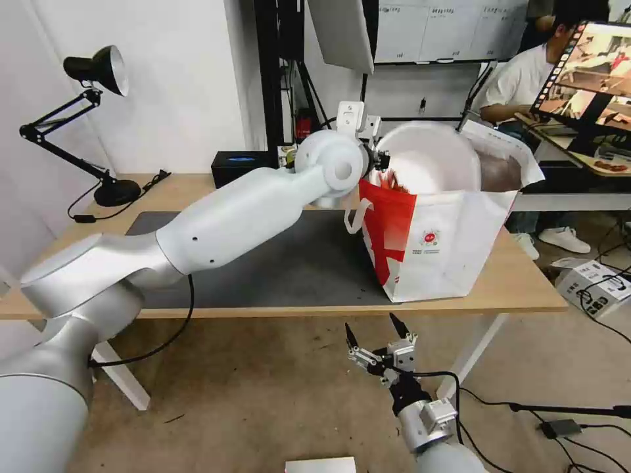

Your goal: Pick up the trash from the table and place it into the takeout bag.

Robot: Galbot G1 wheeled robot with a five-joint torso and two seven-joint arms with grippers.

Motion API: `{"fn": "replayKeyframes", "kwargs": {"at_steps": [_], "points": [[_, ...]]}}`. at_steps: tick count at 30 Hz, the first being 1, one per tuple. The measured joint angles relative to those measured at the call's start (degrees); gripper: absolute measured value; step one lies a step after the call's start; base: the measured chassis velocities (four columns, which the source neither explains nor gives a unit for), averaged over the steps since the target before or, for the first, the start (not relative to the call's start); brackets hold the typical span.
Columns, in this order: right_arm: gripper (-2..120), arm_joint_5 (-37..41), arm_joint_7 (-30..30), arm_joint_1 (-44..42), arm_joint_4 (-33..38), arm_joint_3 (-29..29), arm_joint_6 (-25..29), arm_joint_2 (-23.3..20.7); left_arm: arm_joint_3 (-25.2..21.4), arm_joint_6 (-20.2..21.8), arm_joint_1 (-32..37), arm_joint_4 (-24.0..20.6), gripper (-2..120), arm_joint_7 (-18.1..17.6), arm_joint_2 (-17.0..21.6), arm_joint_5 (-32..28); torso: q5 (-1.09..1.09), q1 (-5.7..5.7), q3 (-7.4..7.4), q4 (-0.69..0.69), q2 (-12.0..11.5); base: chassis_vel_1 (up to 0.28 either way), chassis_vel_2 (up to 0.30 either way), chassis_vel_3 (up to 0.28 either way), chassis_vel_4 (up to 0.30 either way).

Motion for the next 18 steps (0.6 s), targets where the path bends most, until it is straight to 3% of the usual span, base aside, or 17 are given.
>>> {"fn": "replayKeyframes", "kwargs": {"at_steps": [2,7,18], "points": [[100,0.0,0.0,0.0,0.0,0.0,0.0,0.0,-0.7,1.6,-0.2,-0.2,40,-1.0,-0.1,-1.3,0.0,0.0,0.0,0.0,0.0,0.0,0.0,0.0,0.0],[100,0.0,0.0,0.0,0.0,0.0,0.0,0.0,-1.8,1.8,-0.2,-0.8,55,-0.8,0.3,-1.7,0.0,0.0,0.0,-0.01,0.0,0.0,0.0,0.0,0.0],[100,0.0,0.0,0.0,0.0,0.0,0.0,0.0,-3.5,-0.2,-0.2,-4.9,96,1.1,4.4,-1.3,0.0,0.0,0.0,-0.01,0.0,0.0,0.0,0.0,0.0]]}}
